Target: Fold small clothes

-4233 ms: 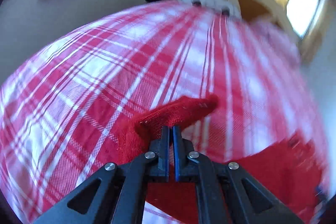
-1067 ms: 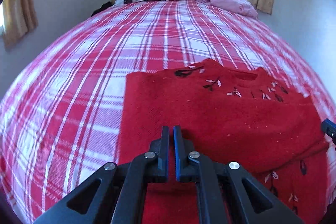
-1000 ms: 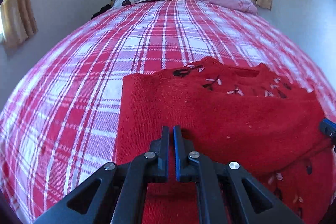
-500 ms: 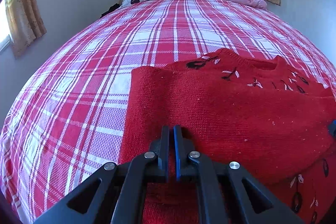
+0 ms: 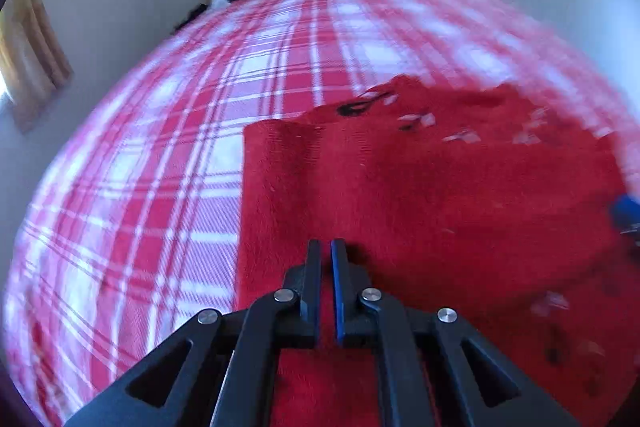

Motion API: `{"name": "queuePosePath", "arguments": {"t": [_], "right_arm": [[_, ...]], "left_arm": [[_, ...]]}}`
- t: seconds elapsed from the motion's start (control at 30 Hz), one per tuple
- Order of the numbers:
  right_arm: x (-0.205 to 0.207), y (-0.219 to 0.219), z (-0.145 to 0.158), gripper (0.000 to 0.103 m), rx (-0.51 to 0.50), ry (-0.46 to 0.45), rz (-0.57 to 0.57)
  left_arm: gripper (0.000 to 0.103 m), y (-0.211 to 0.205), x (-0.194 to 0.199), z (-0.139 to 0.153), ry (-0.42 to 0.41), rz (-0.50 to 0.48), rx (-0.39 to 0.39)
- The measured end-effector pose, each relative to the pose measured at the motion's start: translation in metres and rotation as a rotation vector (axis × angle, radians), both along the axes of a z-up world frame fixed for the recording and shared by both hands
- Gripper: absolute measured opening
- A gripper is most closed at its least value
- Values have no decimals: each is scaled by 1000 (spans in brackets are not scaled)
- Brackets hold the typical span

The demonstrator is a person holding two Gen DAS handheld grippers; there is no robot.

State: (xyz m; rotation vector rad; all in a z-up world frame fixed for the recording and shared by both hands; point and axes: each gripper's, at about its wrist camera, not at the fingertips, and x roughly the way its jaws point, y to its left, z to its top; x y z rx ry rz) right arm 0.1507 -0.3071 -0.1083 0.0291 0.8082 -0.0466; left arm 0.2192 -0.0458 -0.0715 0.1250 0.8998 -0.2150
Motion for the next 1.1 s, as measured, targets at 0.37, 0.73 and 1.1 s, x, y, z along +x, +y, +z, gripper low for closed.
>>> {"name": "queuePosePath", "arguments": {"t": [0.37, 0.73, 1.1], "right_arm": [[-72, 10, 58, 94, 97, -212, 9], [-149, -6, 80, 94, 165, -288, -51], [-251, -16, 32, 94, 220, -127, -1]], "left_arm": [[31, 48, -47, 40, 218, -240, -565], [90, 49, -98, 64, 27, -213, -475], [90, 119, -182, 22, 45, -161, -207]]}}
